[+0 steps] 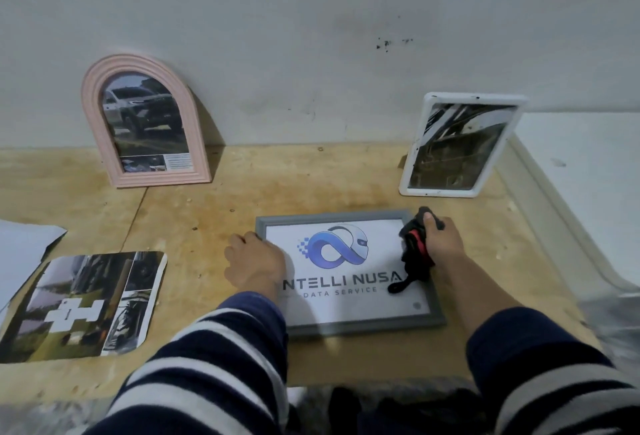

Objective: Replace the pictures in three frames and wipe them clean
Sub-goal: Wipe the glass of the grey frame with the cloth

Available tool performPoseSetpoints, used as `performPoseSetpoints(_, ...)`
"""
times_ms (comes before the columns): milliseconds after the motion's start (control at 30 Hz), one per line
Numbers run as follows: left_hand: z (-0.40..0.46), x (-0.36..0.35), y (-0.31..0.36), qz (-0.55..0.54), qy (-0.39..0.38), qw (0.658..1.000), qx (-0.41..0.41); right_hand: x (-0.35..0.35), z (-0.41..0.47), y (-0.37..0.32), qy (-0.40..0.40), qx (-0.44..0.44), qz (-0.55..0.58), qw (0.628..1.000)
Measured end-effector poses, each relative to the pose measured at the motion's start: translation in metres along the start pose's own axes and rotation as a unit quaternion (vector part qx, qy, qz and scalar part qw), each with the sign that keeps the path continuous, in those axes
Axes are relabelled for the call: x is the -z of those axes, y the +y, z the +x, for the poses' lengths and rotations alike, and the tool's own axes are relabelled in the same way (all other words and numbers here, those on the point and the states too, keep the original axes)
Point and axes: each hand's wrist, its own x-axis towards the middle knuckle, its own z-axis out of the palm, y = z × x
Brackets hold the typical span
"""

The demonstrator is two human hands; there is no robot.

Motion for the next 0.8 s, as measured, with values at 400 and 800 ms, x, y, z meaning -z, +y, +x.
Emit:
performPoseSetpoints(400, 0.016, 0.013, 0.015, -0.206, -0.047, 0.972, 0.107, -0.004, -0.001, 0.003, -0.003, -0.030, 0.068, 0.997)
performPoseSetpoints(800, 0.048, 0.071, -0.001, -0.346, 0.071, 0.930, 0.101, -0.034, -0.012, -0.034, -0.005, -0.061, 0.260, 0.964)
